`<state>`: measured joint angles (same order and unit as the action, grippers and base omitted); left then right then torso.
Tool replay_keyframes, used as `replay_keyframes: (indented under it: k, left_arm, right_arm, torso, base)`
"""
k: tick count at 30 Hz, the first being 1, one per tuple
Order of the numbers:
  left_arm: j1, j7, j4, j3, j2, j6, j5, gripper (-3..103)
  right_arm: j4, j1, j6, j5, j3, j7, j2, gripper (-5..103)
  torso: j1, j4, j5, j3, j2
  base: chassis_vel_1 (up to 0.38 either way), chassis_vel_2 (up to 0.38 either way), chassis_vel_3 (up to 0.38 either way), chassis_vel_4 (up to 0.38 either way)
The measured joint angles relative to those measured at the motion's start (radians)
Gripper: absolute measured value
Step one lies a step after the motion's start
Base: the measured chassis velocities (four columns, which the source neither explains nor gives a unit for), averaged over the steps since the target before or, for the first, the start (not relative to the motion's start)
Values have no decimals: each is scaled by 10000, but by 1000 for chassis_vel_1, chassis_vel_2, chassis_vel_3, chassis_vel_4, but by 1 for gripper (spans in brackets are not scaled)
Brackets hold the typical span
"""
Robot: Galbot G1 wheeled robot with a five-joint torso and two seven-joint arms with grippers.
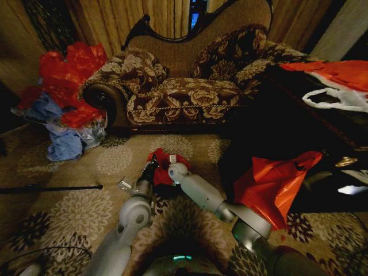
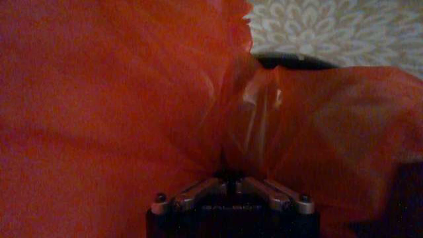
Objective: Place a garbage bag over the trash bin.
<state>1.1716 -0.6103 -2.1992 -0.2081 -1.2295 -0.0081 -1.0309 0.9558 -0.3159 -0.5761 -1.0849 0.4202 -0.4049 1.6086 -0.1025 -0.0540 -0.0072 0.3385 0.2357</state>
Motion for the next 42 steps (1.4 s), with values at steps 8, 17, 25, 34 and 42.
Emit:
replay_keyframes:
  k: [8,17,25,34,42]
  left_arm:
    - [11,-33,48,51,-66,128,30,0]
    - [300,-99,74,-51,-70,149,155,0]
    - [203,-105,134,-39,-78,141,231,0]
    - [158,-166,-3,-126,50,142,226,0]
    - [197,-180,-203,-325,205,143,186,0]
  right_arm:
    - [-1265,110,109,597,-277,594,16,0]
    - [-1764,151,300,1066,-308,935,9,0]
    - [207,-140,61,586,334,-8,0,18]
    - [1823,-122,-117,377,671,-889,-475,51]
    - [2480,-211,-398,441,729,-1126,-998,78]
  torso:
    - [-2,-4,0,2,0]
    - [1,-4,-2,-3,1]
    - [-2,-3,-4,3,-1]
    - [-1,-5,0,1,-1]
    - [-1,-5,-1,1,-1]
  base:
    - [0,0,0,0]
    - [0,0,0,0]
    - [0,0,0,0]
    - [0,0,0,0]
    - [0,0,0,0]
